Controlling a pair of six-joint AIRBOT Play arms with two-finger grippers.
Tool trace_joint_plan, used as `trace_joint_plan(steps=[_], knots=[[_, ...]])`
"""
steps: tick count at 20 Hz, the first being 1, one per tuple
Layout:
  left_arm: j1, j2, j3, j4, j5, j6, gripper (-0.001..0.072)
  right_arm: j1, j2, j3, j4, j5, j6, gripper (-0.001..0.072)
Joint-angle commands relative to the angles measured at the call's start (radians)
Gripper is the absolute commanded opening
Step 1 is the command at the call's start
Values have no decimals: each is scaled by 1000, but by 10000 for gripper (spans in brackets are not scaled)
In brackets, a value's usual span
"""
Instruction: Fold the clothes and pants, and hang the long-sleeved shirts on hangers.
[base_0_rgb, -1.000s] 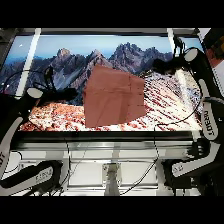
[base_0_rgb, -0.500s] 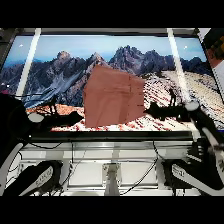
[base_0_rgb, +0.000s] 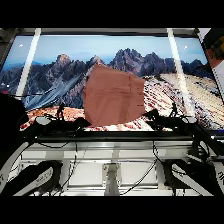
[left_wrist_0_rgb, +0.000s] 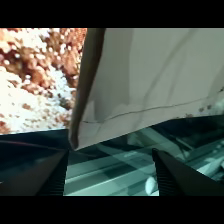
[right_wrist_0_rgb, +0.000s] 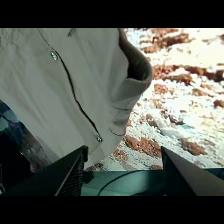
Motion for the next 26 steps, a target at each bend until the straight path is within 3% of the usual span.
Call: trace_joint_plan(steps=[1, 5, 7, 17, 18, 19, 20, 22, 26], knots=[[-50, -57, -2, -52, 76, -6, 592, -1, -8, -6, 8, -4, 15, 511], [-64, -98, 2, -127, 133, -3, 566, -1, -48, -5, 19, -6, 14, 511], [-64, -101, 2, -137, 139, -3, 460, 0, -69, -5, 50, -17, 10, 505], [-67, -101, 3, -196, 204, -3, 453, 68, -204, 110, 126, -180, 0, 468], [-68, -101, 4, -196, 203, -3, 336, 90, -230, 127, 126, -175, 0, 383], [-67, -101, 7, -196, 201, -3, 176, 113, -250, 136, 129, -177, 1, 346], [-67, -101, 13, -196, 202, -3, 123, 130, -262, 141, 127, -176, 0, 269], [-67, -101, 31, -196, 202, 15, 12, 151, -262, 140, 119, -159, 0, 18], [-66, -62, 92, -196, 201, 228, 9, 151, -202, 140, 63, -74, -1, 15]])
